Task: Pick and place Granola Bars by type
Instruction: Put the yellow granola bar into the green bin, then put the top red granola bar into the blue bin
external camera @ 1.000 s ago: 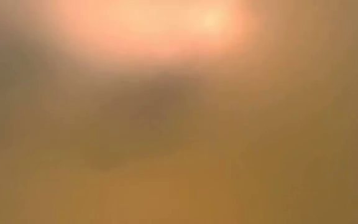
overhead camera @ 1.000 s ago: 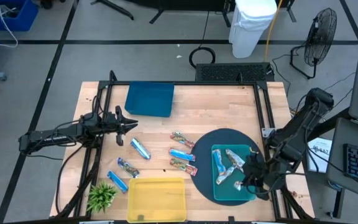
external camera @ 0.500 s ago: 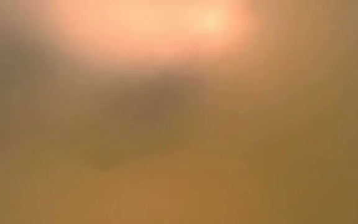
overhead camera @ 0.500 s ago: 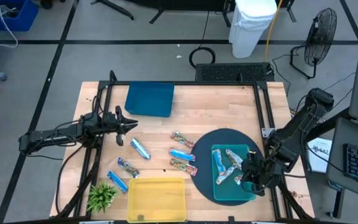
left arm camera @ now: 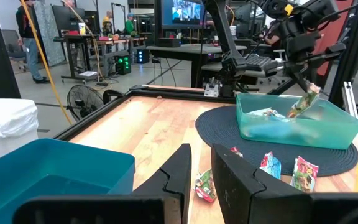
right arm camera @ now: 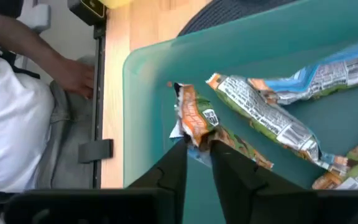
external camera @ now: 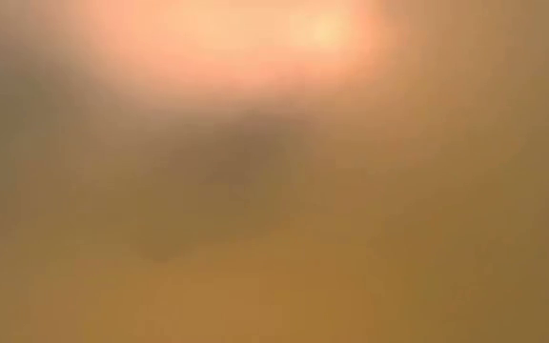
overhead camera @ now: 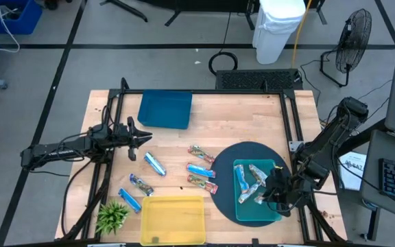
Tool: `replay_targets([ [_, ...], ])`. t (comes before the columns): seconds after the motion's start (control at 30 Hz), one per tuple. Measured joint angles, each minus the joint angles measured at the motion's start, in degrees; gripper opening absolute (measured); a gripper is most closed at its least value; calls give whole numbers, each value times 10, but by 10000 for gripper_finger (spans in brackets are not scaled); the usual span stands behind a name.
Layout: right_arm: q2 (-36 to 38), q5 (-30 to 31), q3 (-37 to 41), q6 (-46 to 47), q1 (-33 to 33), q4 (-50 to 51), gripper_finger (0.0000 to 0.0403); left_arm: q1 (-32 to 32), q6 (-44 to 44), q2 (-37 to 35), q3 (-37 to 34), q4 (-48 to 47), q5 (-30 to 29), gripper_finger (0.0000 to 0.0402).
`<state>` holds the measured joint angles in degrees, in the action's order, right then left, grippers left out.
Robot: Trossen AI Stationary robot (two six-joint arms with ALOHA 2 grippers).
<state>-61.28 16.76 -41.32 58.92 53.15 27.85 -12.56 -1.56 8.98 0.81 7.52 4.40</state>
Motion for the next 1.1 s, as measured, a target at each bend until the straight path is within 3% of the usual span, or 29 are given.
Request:
replay_targets([
  [0.3,0,27,0,-8,0,-2,142,0,0,0,0,0,0,70],
  [0.43,6,54,0,-111,-7,-30,158,0,0,0,0,0,0,70],
  [0.5,23,97,0,-176,-15,-36,159,0,0,0,0,0,0,70],
  [0.67,95,274,0,-282,-52,2,144,0,0,0,0,0,0,70],
  [0.77,143,327,12,-324,-93,3,138,0,0,0,0,0,0,70],
  [0.93,245,321,92,-388,-170,-67,138,0,0,0,0,0,0,70],
  [1.1,351,243,182,-452,-244,-174,135,0,0,0,0,0,0,70],
])
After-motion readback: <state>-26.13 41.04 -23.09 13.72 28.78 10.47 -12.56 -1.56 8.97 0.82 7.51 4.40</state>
